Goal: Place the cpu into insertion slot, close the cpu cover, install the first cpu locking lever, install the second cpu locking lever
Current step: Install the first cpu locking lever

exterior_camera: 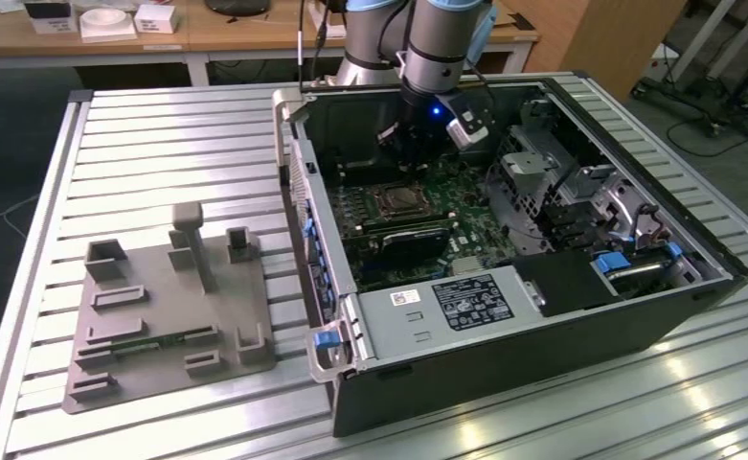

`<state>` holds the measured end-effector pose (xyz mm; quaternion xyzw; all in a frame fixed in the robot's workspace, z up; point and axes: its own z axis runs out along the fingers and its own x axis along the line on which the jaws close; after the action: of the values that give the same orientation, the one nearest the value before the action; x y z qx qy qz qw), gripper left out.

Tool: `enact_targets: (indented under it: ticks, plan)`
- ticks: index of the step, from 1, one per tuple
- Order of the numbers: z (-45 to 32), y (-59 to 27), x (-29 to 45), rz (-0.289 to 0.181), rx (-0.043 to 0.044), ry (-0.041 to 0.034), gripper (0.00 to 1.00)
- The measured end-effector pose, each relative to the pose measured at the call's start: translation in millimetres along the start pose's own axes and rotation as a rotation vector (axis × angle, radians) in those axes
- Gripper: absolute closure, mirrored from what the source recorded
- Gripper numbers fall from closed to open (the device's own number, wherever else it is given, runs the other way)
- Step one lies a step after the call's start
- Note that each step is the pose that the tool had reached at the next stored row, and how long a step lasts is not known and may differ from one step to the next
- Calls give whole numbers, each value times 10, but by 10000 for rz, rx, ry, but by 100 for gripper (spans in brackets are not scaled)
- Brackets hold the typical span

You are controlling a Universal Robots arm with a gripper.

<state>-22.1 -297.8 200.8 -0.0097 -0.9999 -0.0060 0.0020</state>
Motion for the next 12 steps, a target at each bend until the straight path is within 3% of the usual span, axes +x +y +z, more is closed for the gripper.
enact_targets:
  ticks: [5,12]
  plan:
    - [2,1,0,1,16,-3,90]
    - [5,0,-1,1,147,-3,90]
